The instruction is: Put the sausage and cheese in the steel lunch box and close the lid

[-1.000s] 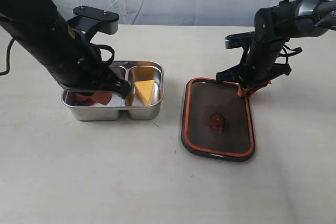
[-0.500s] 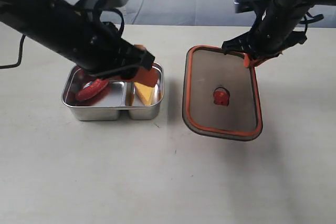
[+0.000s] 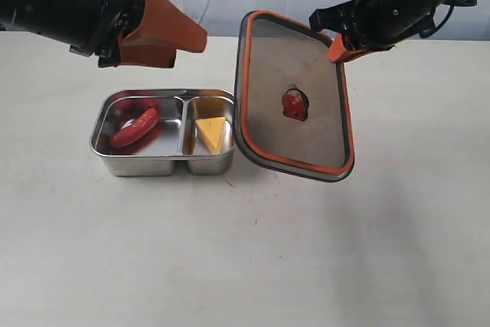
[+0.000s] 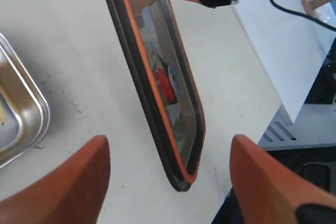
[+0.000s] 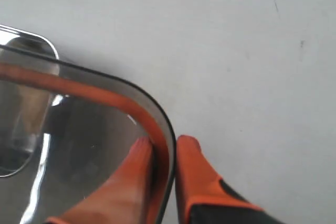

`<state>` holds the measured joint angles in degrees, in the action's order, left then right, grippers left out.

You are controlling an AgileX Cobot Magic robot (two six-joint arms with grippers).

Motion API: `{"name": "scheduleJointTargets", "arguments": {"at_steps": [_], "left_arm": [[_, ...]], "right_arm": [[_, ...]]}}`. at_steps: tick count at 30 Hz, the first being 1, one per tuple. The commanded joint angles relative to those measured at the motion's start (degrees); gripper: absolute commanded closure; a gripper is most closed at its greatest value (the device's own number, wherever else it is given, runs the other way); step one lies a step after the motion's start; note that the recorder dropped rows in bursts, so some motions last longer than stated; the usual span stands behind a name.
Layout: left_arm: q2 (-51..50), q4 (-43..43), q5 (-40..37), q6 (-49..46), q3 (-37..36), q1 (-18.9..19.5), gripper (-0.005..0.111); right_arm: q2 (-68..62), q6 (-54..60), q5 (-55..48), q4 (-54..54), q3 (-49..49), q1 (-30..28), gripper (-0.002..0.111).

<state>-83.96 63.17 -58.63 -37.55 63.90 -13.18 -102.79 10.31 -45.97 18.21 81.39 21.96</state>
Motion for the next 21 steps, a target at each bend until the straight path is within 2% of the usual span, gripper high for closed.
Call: {"name": "scheduleJointTargets", "arguments": {"at_steps": [1,14,21], "left_arm": [[0.47,4.41,-1.75,-2.27,-0.23,0.39,0.044],[-0.09,3.57,2.22,-3.08,-0.23,-0.1,0.044],[-0.09,2.67,2.22,-3.36,-0.23,-0.1,0.044]], "right_arm": [[1.16,3.46,0.25,5.93,0.02,-0.16,0.109],[1.38,6.92,0.03,10.77,0.02,0.03,0.109],[1.38,7.07,3.01,11.85,0.02,5.45,0.109]]}}
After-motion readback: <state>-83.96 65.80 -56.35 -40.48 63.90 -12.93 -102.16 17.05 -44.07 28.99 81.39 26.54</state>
